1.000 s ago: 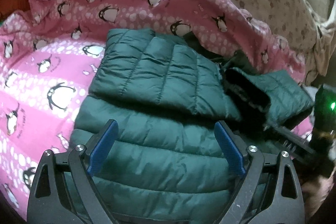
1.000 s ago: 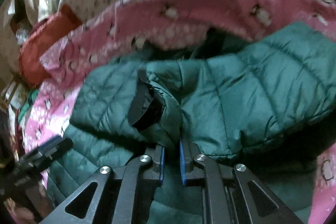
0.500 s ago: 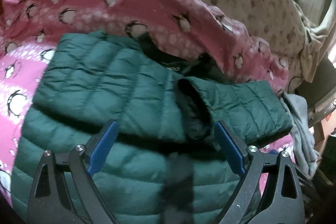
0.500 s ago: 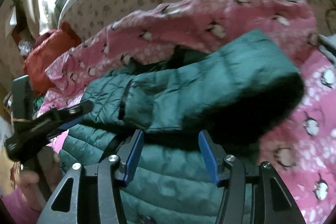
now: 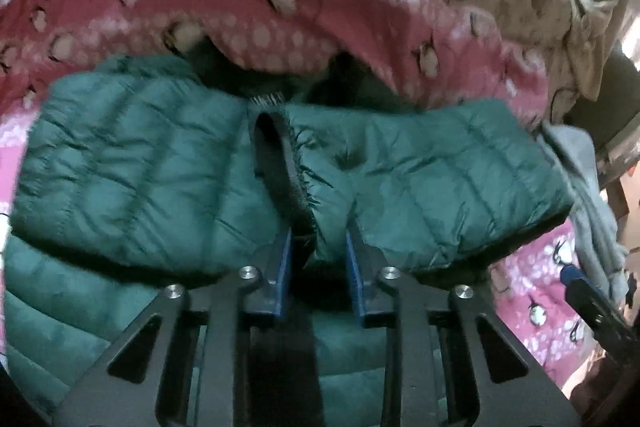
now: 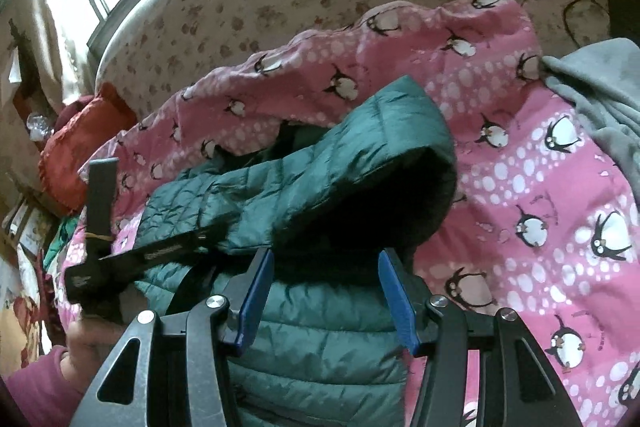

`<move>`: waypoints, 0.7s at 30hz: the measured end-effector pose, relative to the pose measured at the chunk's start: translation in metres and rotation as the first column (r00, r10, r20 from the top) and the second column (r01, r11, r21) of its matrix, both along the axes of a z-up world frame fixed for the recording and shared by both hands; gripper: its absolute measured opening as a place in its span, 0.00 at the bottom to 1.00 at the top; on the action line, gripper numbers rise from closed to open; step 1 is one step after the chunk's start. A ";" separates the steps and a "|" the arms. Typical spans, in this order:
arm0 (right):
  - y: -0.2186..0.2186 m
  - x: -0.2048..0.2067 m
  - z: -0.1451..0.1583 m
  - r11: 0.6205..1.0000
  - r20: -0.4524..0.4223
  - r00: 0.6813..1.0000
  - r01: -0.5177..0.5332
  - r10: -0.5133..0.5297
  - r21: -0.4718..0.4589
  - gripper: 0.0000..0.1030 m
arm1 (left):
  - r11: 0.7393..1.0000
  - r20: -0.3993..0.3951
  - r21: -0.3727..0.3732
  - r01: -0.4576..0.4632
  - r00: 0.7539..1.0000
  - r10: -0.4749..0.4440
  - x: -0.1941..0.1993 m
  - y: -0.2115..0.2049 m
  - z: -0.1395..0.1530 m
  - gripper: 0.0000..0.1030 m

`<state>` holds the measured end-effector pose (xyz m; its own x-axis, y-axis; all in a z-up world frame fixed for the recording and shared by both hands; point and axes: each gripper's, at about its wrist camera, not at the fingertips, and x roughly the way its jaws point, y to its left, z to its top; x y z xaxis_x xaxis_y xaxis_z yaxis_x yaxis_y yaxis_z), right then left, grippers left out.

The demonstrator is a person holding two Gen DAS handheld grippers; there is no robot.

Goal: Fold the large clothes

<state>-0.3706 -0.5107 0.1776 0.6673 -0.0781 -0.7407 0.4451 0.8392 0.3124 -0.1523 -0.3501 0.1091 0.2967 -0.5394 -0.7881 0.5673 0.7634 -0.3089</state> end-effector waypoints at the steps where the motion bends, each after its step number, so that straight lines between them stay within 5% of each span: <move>1: -0.001 0.000 0.001 1.000 0.001 1.000 0.008 -0.008 -0.007 0.51 | 1.000 0.024 -0.013 -0.014 1.000 0.014 0.003 0.008 0.008 0.20; 10: -0.020 0.012 -0.004 0.994 -0.009 0.995 0.104 -0.104 0.017 0.51 | 0.992 0.181 -0.015 -0.122 0.976 0.123 0.044 0.084 0.046 0.17; 21: -0.002 0.084 -0.024 0.999 -0.071 0.997 0.032 -0.031 0.024 0.51 | 0.977 0.140 0.017 -0.215 0.968 0.210 0.083 0.153 0.010 0.15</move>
<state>-0.2867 -0.5122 0.1535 0.6108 -0.0792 -0.7878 0.4928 0.8168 0.2999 -0.0690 -0.1972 0.1187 0.5077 -0.4280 -0.7477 0.4262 0.8790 -0.2138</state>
